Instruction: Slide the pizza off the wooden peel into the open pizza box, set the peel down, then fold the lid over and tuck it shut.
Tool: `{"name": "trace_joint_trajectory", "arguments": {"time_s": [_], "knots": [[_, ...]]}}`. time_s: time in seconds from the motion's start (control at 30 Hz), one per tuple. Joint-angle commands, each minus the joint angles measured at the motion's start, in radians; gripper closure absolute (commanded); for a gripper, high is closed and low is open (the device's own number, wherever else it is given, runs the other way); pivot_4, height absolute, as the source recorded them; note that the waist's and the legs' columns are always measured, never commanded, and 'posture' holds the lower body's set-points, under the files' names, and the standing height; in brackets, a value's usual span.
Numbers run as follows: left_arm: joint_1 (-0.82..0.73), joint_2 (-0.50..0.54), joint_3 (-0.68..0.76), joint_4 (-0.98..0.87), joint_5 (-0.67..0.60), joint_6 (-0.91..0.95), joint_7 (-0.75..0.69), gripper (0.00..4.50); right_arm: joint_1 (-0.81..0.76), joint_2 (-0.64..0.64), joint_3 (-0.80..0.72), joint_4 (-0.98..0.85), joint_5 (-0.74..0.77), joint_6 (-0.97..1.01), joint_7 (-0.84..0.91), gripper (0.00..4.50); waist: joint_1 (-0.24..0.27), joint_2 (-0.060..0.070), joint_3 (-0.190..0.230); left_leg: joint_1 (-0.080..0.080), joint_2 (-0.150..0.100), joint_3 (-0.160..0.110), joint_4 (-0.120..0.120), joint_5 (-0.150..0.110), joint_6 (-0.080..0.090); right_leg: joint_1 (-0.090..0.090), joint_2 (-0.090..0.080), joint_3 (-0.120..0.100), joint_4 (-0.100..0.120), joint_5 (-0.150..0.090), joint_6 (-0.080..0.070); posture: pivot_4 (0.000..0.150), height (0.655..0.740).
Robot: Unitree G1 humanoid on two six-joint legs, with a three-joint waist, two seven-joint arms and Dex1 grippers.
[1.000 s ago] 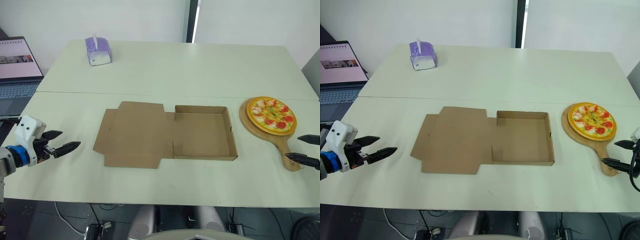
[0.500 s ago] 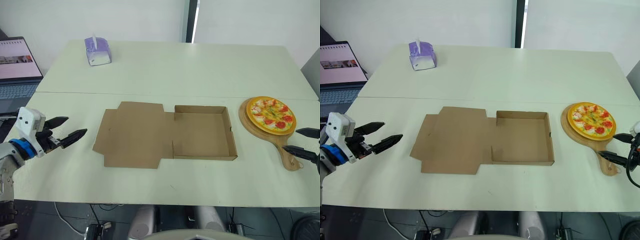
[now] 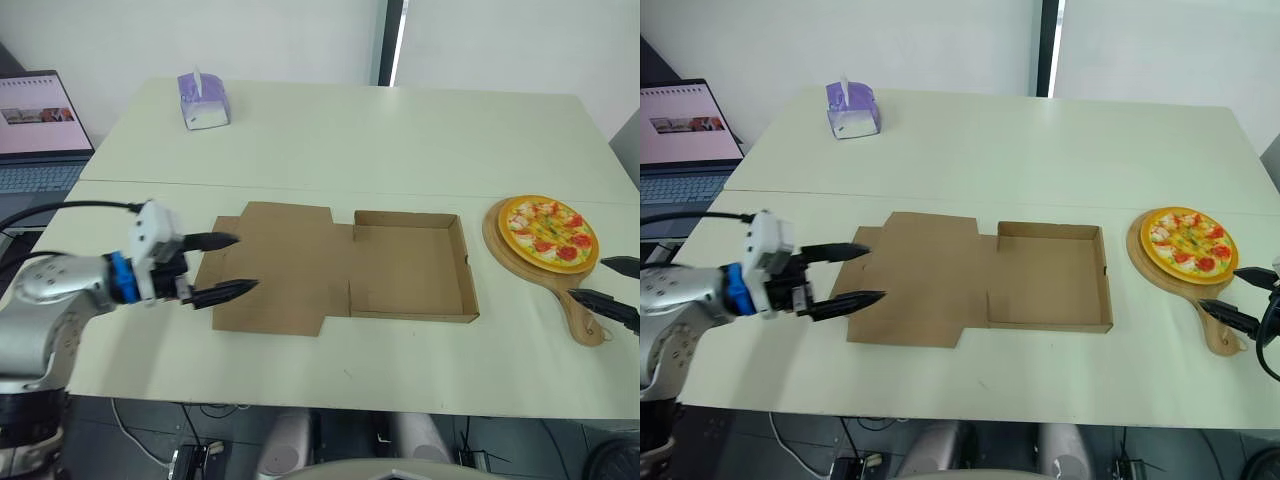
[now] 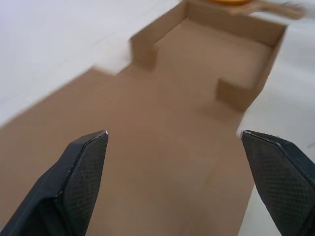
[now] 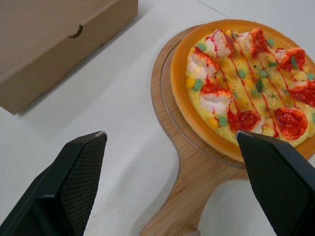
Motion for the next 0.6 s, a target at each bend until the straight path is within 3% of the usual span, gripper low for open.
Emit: {"name": "trace_joint_trajectory", "arguments": {"time_s": [0.03, 0.2, 0.3, 0.6], "knots": [[-0.066, -0.013, -0.090, -0.085, -0.019, -0.001, -0.027, 0.04, 0.079, 0.003, -0.071, -0.097, -0.012, 0.092, -0.043, 0.00, 0.002, 0.001, 0.000, 0.000, 0.000, 0.000, 0.000, 0.000, 0.000, 0.000, 0.000, 0.000, 0.000, 0.000, 0.000, 0.150, 0.7251], [-0.173, -0.052, -0.175, -0.134, -0.064, 0.039, -0.037, 0.04, 0.089, 0.045, -0.060, -0.183, 0.002, 0.261, -0.172, 0.00, -0.001, 0.000, 0.000, 0.000, 0.000, 0.000, 0.001, 0.000, 0.000, 0.001, 0.001, 0.001, 0.000, 0.000, 0.000, 0.150, 0.7251], [-0.184, -0.036, -0.272, -0.153, 0.019, -0.046, -0.103, 0.04, 0.035, 0.044, 0.018, -0.166, -0.042, 0.325, -0.270, 0.00, -0.009, 0.001, 0.000, 0.001, 0.000, 0.001, 0.001, 0.000, 0.000, 0.002, 0.002, 0.002, 0.000, 0.000, 0.000, 0.150, 0.7251], [-0.240, -0.098, -0.281, -0.152, -0.038, 0.002, -0.056, 0.04, -0.107, 0.031, 0.179, -0.033, -0.059, 0.359, -0.292, 0.00, -0.011, 0.000, 0.000, 0.001, 0.001, 0.000, 0.002, 0.000, 0.000, 0.003, 0.004, 0.002, 0.000, 0.000, 0.000, 0.150, 0.7251]]}}
